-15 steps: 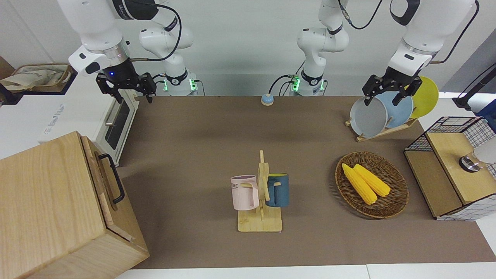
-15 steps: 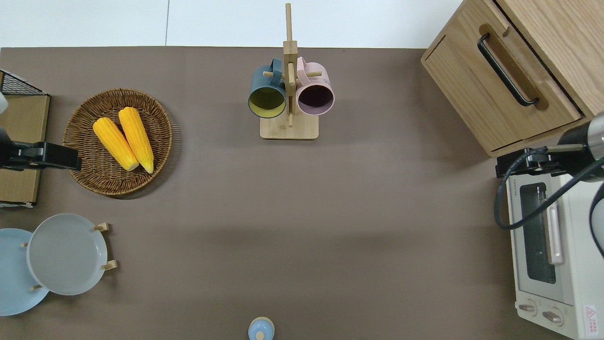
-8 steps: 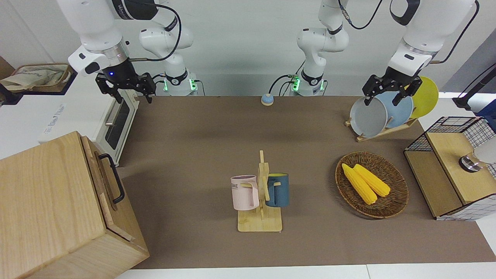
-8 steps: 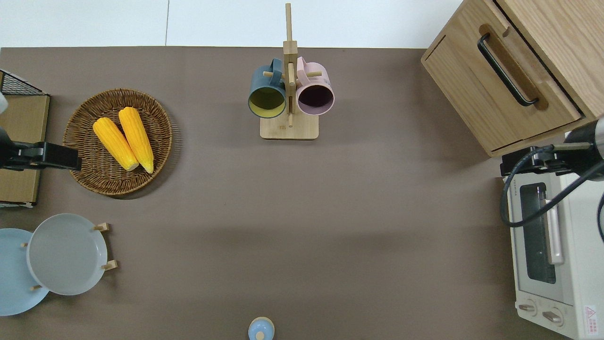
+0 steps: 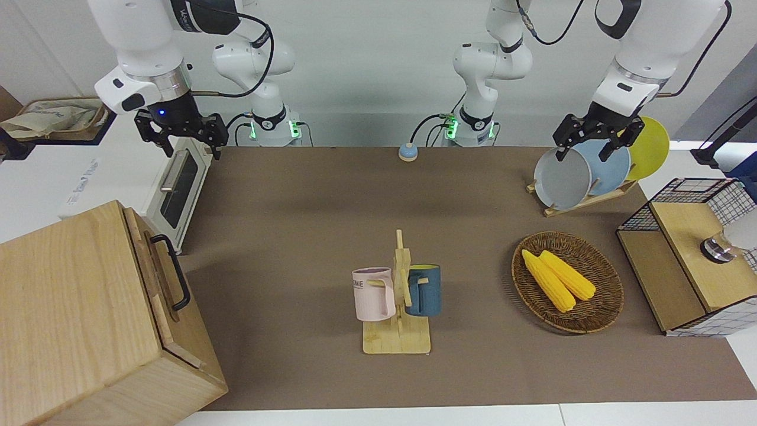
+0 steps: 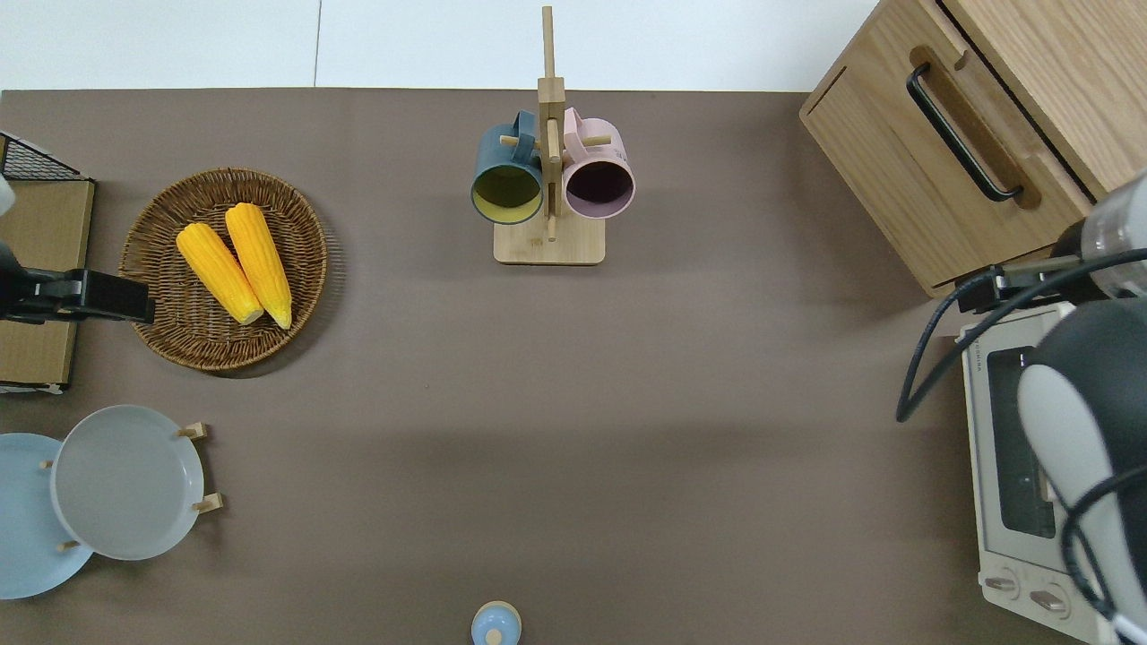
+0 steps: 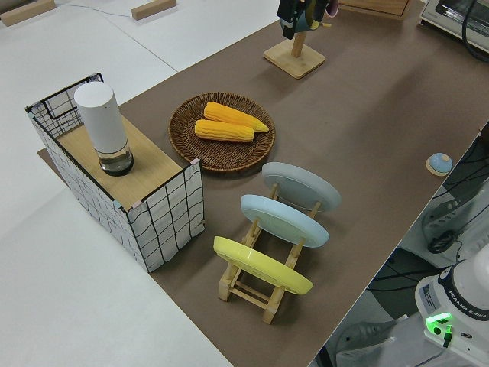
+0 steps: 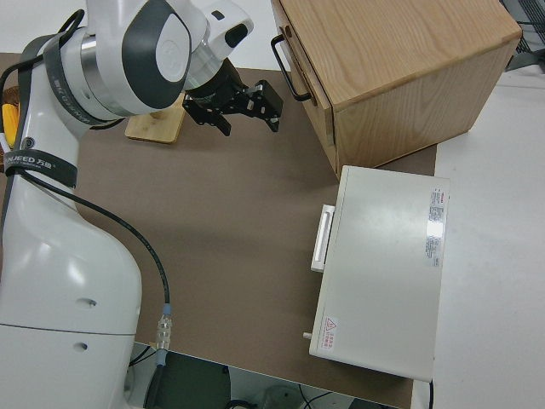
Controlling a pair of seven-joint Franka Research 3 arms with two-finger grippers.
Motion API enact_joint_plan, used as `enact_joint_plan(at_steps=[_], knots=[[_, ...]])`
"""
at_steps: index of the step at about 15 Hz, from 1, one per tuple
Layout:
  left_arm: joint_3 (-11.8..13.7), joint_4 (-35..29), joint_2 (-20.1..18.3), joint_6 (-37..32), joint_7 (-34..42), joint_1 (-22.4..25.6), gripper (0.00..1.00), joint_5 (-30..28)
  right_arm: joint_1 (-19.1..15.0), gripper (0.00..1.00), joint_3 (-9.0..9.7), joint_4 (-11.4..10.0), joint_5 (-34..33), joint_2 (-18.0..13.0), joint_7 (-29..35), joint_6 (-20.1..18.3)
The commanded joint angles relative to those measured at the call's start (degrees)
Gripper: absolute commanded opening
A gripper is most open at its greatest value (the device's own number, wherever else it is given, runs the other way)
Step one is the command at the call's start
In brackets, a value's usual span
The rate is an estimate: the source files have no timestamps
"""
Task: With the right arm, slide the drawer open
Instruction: 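Reach the right gripper up to the dark handle of the wooden drawer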
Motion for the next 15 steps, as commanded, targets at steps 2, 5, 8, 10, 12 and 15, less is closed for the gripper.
enact_joint_plan(at_steps=[2,5,8,10,12,15], knots=[[0.9,1.1,0.7,0.0,0.3,-1.0,1.0,0.8,3.9,0.985,1.88,2.0,-14.9,4.2,-1.2,2.9],[0.9,1.1,0.7,0.0,0.3,-1.0,1.0,0.8,3.3,0.985,5.84,1.5,-25.7,5.9,-1.3,5.6],[0.9,1.1,0.7,0.0,0.3,-1.0,1.0,0.9,4.2,0.985,6.12,1.3,-32.4,8.9,-1.2,8.5],[0.9,1.1,0.7,0.0,0.3,-1.0,1.0,0.8,4.7,0.985,6.2,-0.7,-39.7,10.1,-0.9,12.2],[0.9,1.1,0.7,0.0,0.3,-1.0,1.0,0.9,4.7,0.983,6.2,-2.2,-45.2,11.0,-0.4,16.6],[0.9,1.1,0.7,0.0,0.3,-1.0,1.0,0.8,4.7,0.983,6.2,-2.2,-50.6,13.8,1.1,19.2]])
